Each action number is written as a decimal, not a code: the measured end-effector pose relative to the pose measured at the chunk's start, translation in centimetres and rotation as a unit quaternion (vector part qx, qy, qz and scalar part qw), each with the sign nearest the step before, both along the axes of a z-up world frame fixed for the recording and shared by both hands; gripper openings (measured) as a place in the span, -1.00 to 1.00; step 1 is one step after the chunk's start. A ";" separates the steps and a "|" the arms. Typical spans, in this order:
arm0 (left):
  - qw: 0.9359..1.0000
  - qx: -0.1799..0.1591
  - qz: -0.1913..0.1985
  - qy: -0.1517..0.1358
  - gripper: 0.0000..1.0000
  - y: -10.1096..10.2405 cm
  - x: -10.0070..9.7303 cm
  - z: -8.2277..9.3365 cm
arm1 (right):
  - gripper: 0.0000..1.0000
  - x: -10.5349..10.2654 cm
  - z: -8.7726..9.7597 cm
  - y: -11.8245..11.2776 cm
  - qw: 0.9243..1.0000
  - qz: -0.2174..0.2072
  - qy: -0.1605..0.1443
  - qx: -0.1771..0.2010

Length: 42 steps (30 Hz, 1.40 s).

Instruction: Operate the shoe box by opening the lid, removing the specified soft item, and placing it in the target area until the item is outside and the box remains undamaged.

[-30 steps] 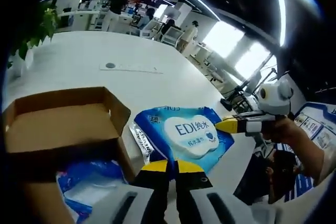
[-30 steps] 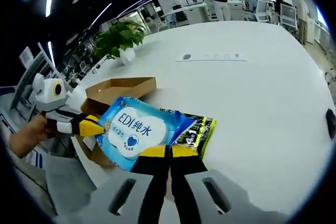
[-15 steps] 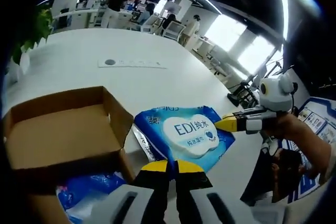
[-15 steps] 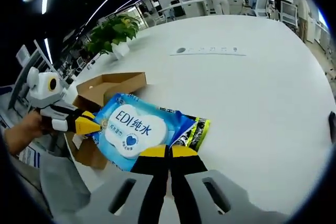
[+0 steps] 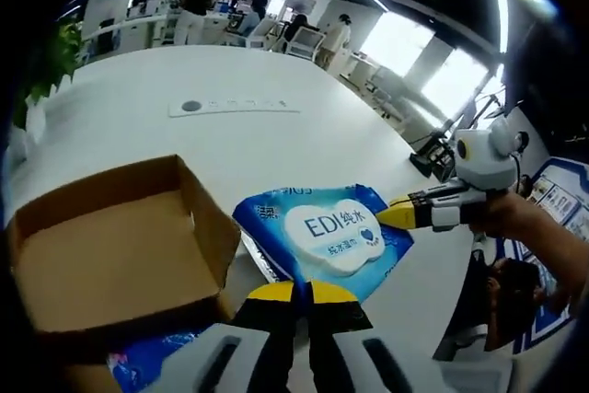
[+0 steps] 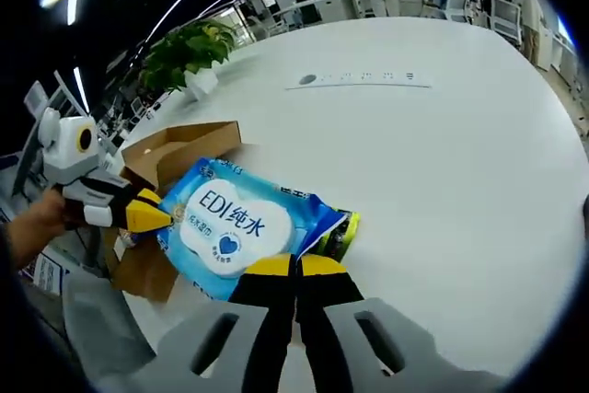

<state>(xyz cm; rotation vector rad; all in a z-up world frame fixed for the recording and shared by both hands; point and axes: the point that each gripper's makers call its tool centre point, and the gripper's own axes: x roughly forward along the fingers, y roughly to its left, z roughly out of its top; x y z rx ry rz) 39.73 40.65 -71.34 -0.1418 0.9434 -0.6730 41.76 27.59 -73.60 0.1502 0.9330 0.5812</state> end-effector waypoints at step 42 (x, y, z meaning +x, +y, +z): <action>0.973 0.177 -0.140 -0.053 -0.92 -0.4 -0.1 -3.1 | -1.00 0.7 -2.3 0.0 1.000 -0.026 -0.010 -0.007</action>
